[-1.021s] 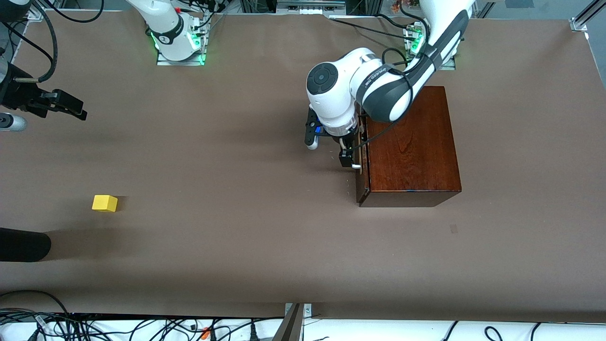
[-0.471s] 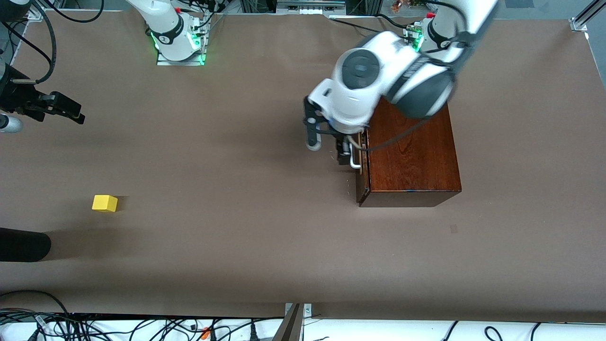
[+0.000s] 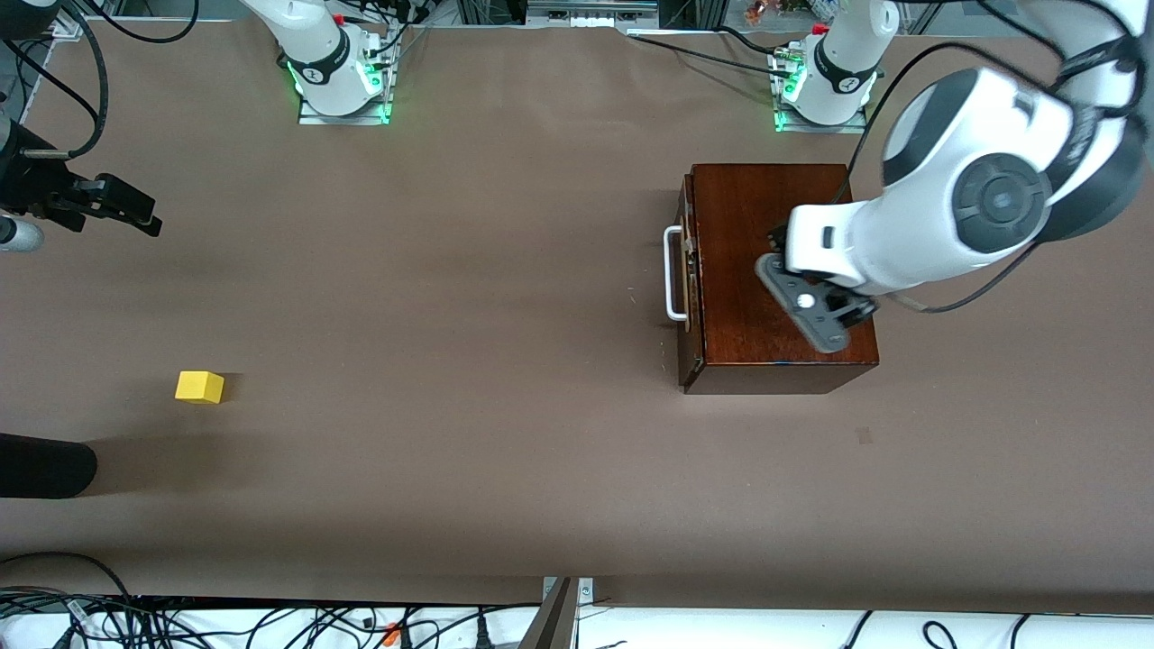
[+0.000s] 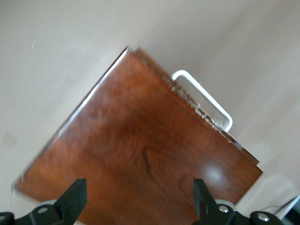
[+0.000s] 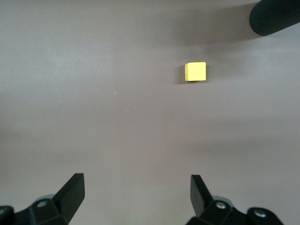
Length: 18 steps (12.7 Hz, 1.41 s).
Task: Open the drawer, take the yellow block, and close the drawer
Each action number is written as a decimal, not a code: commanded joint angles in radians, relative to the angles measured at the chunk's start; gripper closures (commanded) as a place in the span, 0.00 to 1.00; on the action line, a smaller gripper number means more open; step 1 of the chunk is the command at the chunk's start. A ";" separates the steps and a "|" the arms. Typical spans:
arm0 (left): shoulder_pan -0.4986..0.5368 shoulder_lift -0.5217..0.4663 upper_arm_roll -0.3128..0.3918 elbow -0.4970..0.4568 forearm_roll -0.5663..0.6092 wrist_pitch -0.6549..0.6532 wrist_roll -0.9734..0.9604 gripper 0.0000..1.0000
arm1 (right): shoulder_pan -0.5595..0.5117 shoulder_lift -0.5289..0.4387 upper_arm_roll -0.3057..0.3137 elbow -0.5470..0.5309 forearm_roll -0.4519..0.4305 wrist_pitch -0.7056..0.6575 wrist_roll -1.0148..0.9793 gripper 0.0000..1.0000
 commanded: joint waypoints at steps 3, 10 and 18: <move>0.017 -0.110 0.059 -0.031 0.074 -0.046 -0.142 0.00 | -0.016 -0.021 0.011 -0.006 -0.009 -0.014 -0.014 0.00; -0.197 -0.386 0.485 -0.294 0.003 0.221 -0.357 0.00 | -0.016 -0.024 0.017 -0.005 -0.011 -0.068 -0.009 0.00; -0.117 -0.396 0.469 -0.300 -0.063 0.136 -0.399 0.00 | -0.016 -0.016 0.014 0.014 -0.014 -0.054 -0.040 0.00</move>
